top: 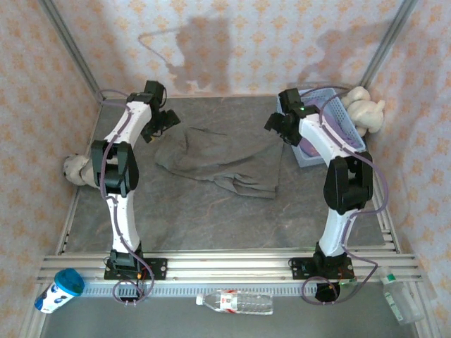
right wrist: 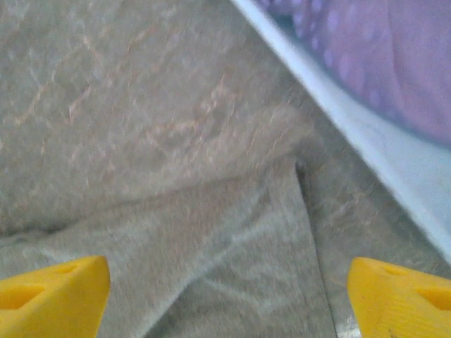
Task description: Fold and stack the mixed laundry pile
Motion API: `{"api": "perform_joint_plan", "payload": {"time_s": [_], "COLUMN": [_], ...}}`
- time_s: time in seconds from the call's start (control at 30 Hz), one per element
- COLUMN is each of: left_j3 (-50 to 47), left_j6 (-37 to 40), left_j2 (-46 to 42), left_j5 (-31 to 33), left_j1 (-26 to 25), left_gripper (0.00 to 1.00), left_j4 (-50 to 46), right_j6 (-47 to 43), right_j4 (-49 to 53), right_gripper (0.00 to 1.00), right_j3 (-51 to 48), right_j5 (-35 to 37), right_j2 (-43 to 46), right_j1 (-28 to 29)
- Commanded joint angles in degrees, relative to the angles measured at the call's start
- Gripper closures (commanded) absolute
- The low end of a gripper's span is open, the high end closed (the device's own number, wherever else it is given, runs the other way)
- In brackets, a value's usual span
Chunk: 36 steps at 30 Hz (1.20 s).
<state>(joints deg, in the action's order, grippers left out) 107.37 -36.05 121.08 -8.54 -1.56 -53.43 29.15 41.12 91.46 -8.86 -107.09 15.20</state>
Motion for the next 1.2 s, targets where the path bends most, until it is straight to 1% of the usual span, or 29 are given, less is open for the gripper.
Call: {"api": "perform_joint_plan", "payload": {"time_s": [0.0, 0.13, 0.27, 0.37, 0.5, 0.57, 0.63, 0.7, 0.73, 0.8, 0.87, 0.9, 0.93, 0.97, 1.13, 1.17], "left_j3": [-5.6, -17.3, -27.5, -30.8, -32.5, -33.2, -33.5, -33.7, -33.9, -34.5, -35.3, -35.6, -35.7, -35.8, -35.0, -34.5], "left_j6": [1.2, 1.6, 2.8, 3.5, 2.7, 2.0, 1.3, 0.9, 0.8, 1.0, 1.3, 1.6, 1.8, 1.9, 2.2, 2.7], "left_j2": [-11.0, -18.1, -22.6, -22.8, -21.1, -19.6, -18.2, -17.2, -16.8, -16.8, -17.5, -18.0, -18.5, -19.3, -23.6, -24.0], "left_j5": [1.4, 0.1, 2.3, 2.2, 3.2, 3.8, 4.4, 4.9, 5.0, 5.2, 5.5, 5.7, 6.0, 5.9, 4.1, 3.8], "left_j1": [-0.3, -0.4, -0.4, -0.2, -0.3, -0.3, -0.3, -0.2, -0.3, -0.2, -0.1, 0.1, 0.5, 1.0, 6.0, 7.0], "left_gripper": [0.02, 0.06, 0.10, 0.14, 0.18, 0.24, 0.37, 0.48, 0.55, 0.73, 0.91, 0.99, 1.00, 1.00, 1.00, 1.00], "left_j4": [0.6, 5.8, 10.5, 13.2, 16.0, 17.4, 17.9, 18.1, 18.2, 18.2, 17.7, 17.4, 16.9, 16.2, 12.6, 11.7], "right_j6": [-2.1, -1.6, 0.1, 2.0, 5.0, 7.3, 9.2, 10.8, 11.3, 12.0, 11.3, 10.7, 10.0, 9.0, 4.4, 3.8], "right_j4": [2.7, 4.5, 6.5, 5.3, 0.4, -3.7, -7.1, -9.1, -10.0, -10.5, -9.6, -9.1, -7.9, -6.5, -1.0, -0.5], "right_gripper": [0.14, 0.18, 0.21, 0.23, 0.24, 0.26, 0.30, 0.38, 0.45, 0.64, 0.77, 0.85, 0.97, 1.00, 1.00, 1.00], "right_j3": [-6.1, -15.6, -24.4, -31.3, -37.4, -39.7, -40.9, -41.2, -41.1, -40.6, -39.5, -39.1, -38.6, -38.2, -38.2, -38.3], "right_j5": [-1.0, -2.4, -5.1, -8.5, -13.9, -15.4, -15.3, -13.6, -13.2, -11.0, -8.9, -8.2, -7.2, -6.3, -1.0, -0.8], "right_j2": [7.7, 14.7, 21.4, 25.5, 27.6, 27.6, 27.0, 25.9, 25.0, 23.6, 22.5, 22.4, 22.4, 22.4, 24.5, 24.8], "right_j1": [1.7, 3.6, 5.1, 5.4, 6.1, 6.3, 6.4, 6.4, 6.4, 6.4, 6.5, 6.5, 6.4, 6.4, 6.3, 6.4]}}
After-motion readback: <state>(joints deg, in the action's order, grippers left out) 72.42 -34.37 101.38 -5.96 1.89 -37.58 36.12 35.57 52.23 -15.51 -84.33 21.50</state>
